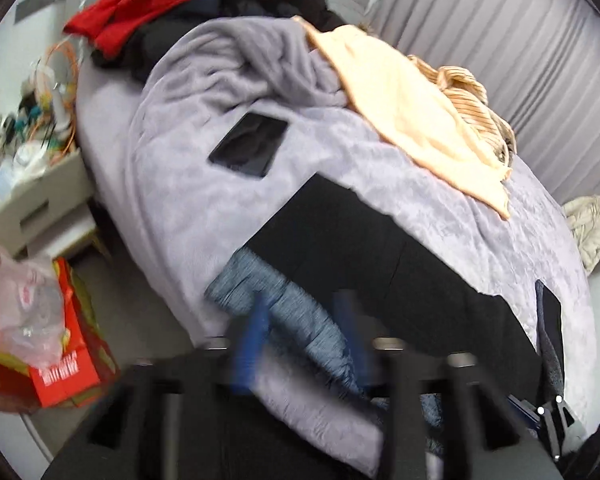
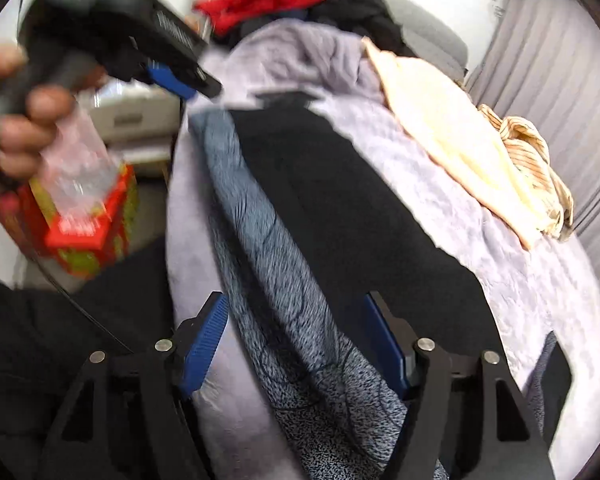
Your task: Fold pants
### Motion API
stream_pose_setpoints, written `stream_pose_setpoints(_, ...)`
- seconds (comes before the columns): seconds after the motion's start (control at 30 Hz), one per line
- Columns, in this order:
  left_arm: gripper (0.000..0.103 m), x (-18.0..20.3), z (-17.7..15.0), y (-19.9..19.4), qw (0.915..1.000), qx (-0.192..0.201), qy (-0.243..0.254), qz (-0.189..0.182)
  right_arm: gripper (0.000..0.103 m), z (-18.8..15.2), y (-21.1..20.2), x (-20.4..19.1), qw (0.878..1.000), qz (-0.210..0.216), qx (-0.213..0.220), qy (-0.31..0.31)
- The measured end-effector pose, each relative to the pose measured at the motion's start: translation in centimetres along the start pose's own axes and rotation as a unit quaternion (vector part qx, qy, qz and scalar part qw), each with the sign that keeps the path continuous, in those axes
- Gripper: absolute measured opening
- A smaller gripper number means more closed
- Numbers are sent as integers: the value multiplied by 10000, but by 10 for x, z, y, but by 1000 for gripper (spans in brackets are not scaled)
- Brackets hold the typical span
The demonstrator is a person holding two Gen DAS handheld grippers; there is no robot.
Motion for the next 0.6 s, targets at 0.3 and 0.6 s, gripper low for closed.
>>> stream_pose_setpoints(0.3,103,53,-34,87,9849,-912,1367,541,73,-44,33,73,9761,-113,-935,1957)
stream_pose_setpoints(0.6,103,99,-39,70,9763,-388,2100,359,84,-49,-23,186,9327,-2128,-587,2852)
Point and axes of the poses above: each gripper's, at about its wrist camera, not at the fingertips, and y roughly the way its jaws point, x to its right, z to its top, the point moved 6 cm from there along y, roughly the way its jaws point, and after that the axes turned 1 degree about -z, right-handed, at the moved point
